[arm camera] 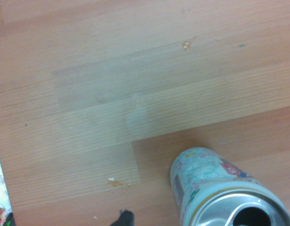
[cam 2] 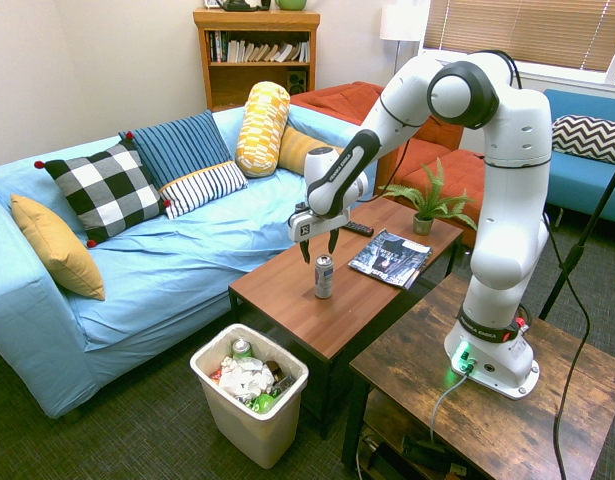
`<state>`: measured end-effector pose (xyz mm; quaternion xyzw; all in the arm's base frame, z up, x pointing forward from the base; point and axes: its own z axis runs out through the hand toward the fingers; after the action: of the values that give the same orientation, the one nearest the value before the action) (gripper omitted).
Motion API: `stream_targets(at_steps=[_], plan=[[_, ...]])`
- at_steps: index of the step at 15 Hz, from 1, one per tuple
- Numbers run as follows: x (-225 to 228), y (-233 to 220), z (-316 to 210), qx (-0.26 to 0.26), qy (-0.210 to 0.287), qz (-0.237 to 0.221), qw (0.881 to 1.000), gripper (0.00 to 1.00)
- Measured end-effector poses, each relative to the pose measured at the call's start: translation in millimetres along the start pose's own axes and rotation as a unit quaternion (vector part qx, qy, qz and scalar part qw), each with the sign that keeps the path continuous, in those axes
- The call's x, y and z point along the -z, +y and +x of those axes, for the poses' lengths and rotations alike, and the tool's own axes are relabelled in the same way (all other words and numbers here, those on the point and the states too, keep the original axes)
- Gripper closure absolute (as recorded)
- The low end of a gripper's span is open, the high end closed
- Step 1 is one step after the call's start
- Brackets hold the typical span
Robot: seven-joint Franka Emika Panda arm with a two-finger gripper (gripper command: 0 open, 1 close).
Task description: Throw the can in the trash bin
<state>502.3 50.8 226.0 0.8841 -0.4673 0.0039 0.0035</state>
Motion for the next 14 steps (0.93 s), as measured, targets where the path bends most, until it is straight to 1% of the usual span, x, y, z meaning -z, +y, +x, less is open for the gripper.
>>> stream_targets(at_steps=[4,5,14], plan=[[-14,4,-6,0.0,-0.006,-0.011,1.0,0.0],[-17,4,-7,0.0,-0.006,-0.012,1.0,1.0],[-27,5,1,-0.008,-0.007,-0.018,1.0,1.0]])
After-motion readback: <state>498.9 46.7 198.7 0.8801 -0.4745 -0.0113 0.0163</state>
